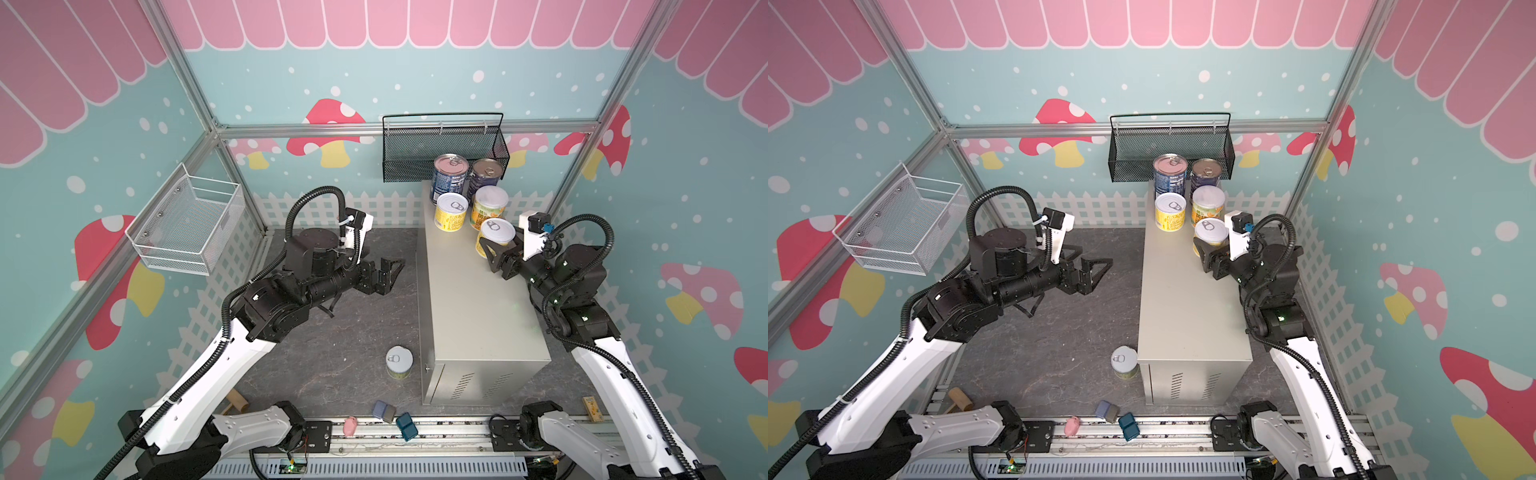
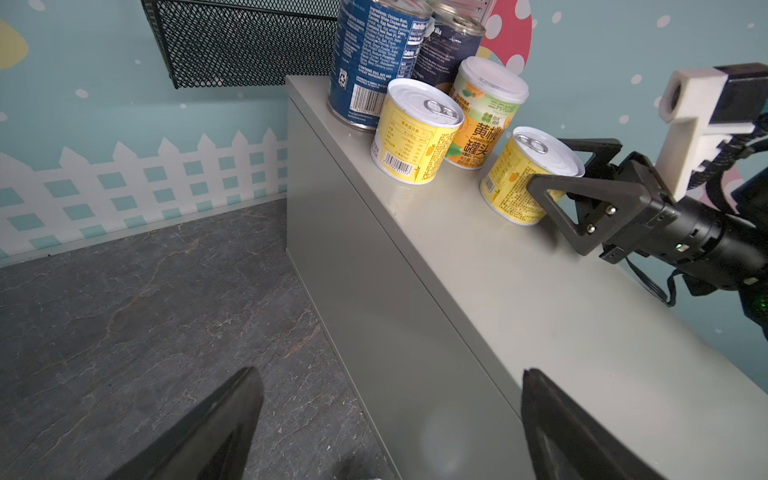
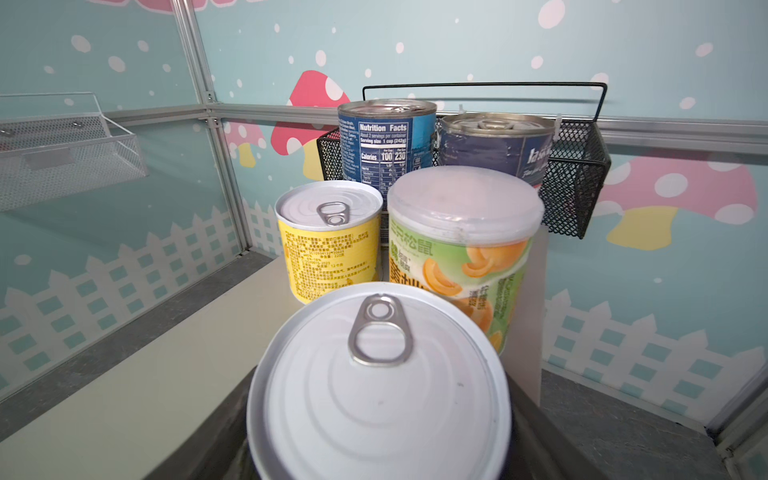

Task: Place and organize the canned foods onto the counter
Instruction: 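Push the yellow can with the right gripper toward the other yellow cans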

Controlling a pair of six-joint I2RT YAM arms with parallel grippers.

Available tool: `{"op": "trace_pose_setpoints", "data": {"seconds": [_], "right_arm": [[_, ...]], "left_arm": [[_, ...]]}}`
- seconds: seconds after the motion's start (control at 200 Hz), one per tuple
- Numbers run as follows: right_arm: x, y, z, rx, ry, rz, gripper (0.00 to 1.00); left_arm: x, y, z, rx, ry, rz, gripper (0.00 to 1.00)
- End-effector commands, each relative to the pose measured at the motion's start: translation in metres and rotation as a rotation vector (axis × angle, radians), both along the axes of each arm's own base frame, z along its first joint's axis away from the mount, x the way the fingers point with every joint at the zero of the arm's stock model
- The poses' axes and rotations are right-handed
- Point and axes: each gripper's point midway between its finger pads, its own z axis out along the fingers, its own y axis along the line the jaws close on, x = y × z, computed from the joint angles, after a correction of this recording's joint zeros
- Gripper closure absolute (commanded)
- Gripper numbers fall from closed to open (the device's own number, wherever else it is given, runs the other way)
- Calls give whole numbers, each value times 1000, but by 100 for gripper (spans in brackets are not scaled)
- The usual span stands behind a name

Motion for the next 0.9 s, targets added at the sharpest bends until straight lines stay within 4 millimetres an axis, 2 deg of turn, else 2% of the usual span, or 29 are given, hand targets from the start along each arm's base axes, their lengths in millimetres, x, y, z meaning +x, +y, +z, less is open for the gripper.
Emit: {"op": "trace_pose_setpoints", "data": {"seconds": [0.0,0.26,0.485,0.535,0.736,0.896], "right_arm": [[11,-5,-21,-31,72,-50,32],[20,-4,-25,-29,85,-50,32],[20,-2,-25,-28,84,-38,31],[19,-2,-24,-27,80,-37,28],[9,-7,-12,-25,54,-58,6],[1,-19,3,-25,40,-116,1]], "left_arm": [[-1,7,6,-20,-20,24,2],[-2,11,3,-14,-23,34,2],[-2,12,2,-14,-24,37,2],[-2,12,2,-13,-23,37,2],[-1,8,3,-18,-19,27,2],[1,4,4,-20,-16,16,2]]}}
